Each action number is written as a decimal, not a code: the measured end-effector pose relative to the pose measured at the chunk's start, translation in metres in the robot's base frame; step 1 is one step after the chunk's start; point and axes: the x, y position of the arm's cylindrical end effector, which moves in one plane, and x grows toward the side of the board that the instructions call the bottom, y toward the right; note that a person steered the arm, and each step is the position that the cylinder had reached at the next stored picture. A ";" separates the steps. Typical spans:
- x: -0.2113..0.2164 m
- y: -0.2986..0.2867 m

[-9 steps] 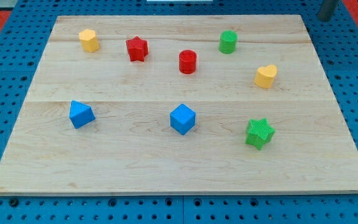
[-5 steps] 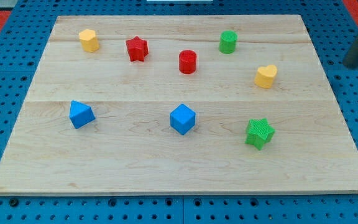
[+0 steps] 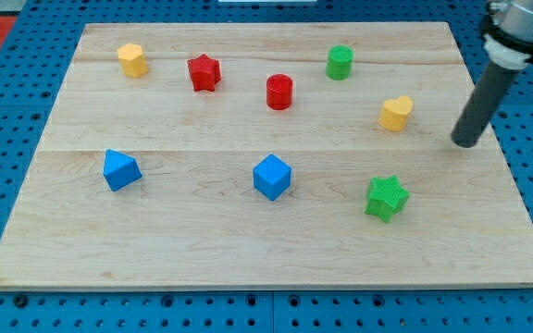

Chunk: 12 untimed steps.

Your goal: Move yellow heart closer to green circle

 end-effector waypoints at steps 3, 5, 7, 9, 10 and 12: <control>-0.037 -0.064; -0.036 -0.075; -0.036 -0.103; -0.041 -0.106; -0.062 -0.092; -0.114 -0.104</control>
